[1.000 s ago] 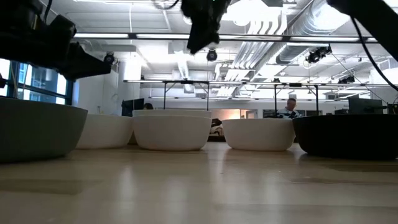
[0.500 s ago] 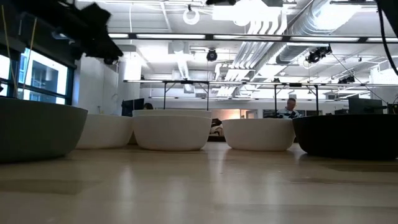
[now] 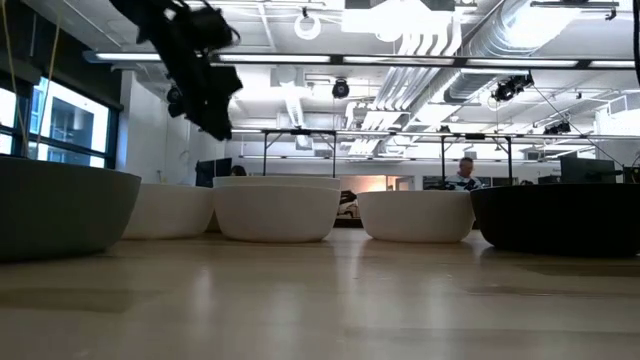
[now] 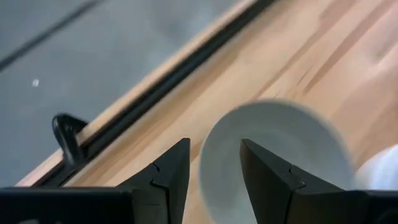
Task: Nest bowls inside each other
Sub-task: Stack the gray bowl on top of the white bowl
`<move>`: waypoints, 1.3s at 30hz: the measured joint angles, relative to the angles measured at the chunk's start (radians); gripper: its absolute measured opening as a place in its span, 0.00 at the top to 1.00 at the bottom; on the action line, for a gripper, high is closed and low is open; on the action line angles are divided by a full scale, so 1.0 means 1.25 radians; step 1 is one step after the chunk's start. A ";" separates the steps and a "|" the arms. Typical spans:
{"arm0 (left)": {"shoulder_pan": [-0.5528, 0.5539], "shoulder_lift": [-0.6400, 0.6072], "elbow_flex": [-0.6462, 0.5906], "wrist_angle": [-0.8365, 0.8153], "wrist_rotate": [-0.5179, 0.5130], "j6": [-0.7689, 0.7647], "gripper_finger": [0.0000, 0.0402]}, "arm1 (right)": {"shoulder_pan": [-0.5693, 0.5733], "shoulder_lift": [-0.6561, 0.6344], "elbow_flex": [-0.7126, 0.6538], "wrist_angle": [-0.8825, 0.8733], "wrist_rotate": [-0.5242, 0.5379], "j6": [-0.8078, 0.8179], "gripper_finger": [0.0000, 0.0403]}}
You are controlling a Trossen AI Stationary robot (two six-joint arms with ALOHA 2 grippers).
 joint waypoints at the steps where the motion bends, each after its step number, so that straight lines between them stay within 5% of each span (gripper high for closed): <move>1: 0.011 0.025 0.017 -0.021 0.007 0.019 0.68 | 0.000 -0.004 0.000 -0.012 -0.012 -0.010 0.65; 12: 0.091 0.172 0.086 -0.111 0.139 0.160 0.68 | -0.009 -0.044 0.000 -0.052 -0.175 -0.143 0.65; 19: 0.132 0.186 0.087 -0.136 0.142 0.188 0.68 | -0.031 -0.050 0.000 -0.047 -0.275 -0.184 0.65; 39: 0.095 0.291 0.088 -0.163 0.140 0.145 0.68 | -0.041 -0.053 -0.009 -0.046 -0.339 -0.187 0.65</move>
